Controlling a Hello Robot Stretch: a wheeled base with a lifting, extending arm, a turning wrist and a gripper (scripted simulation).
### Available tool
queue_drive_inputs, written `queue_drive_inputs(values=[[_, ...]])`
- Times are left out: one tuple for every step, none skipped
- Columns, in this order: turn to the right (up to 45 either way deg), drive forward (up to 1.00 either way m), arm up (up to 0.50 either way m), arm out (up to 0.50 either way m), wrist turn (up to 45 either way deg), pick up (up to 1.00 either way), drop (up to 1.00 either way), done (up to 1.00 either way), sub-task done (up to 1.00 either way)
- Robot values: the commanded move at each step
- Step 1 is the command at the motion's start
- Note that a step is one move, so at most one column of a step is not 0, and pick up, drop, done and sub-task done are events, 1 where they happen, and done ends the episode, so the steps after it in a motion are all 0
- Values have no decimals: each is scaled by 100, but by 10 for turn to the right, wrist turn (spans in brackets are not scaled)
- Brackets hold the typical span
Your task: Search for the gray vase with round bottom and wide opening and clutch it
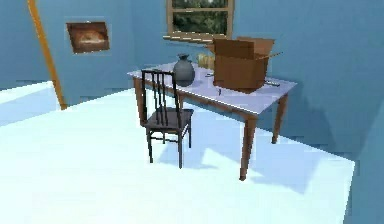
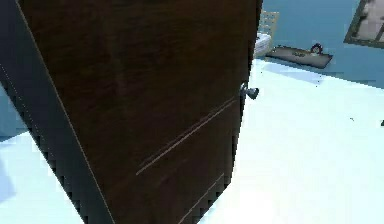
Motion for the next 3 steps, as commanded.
queue_drive_inputs(values=[[0,100,0,0,0,0,0,0,0],[300,0,0,0,0,0,0,0,0],[0,5,0,0,0,0,0,0,0]])
